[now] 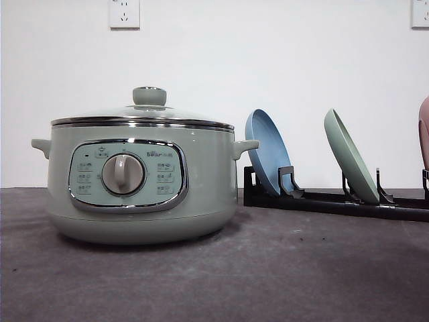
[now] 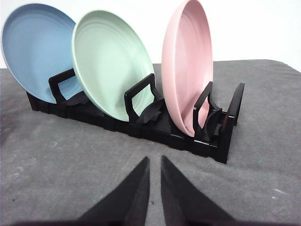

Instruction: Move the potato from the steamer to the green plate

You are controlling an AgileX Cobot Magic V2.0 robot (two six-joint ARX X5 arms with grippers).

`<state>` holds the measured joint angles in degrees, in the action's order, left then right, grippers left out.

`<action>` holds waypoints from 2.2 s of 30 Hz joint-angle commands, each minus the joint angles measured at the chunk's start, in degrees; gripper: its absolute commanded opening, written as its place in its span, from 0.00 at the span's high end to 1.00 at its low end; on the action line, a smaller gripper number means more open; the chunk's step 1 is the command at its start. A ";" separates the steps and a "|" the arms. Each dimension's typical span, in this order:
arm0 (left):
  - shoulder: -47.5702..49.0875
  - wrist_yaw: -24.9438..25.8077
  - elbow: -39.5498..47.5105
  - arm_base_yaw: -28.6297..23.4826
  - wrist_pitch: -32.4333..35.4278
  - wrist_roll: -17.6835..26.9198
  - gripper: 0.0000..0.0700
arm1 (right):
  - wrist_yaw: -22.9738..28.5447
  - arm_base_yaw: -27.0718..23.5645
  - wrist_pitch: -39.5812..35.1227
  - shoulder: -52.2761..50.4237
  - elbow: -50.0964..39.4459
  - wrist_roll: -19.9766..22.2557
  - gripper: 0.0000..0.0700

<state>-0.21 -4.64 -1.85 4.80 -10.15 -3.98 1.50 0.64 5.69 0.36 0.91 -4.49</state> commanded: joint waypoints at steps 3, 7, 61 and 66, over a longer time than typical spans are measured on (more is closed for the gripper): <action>0.02 -0.24 1.16 0.15 1.12 -4.82 0.96 | -0.09 -0.02 -0.59 -0.15 -0.26 0.02 0.95; 0.02 0.67 1.08 0.15 3.34 -11.16 0.99 | -0.44 -0.02 -1.76 -0.15 -0.26 -5.06 0.95; -51.25 30.25 -72.76 14.28 -29.31 -0.50 0.98 | -34.42 2.04 39.84 43.43 68.30 0.29 1.00; -51.08 30.25 -72.76 14.40 -30.76 -2.29 0.98 | -34.49 3.16 39.99 43.34 68.30 0.35 1.00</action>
<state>-51.00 25.36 -73.23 18.94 -40.82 -6.40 -32.84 3.51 46.09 43.53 67.90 -4.71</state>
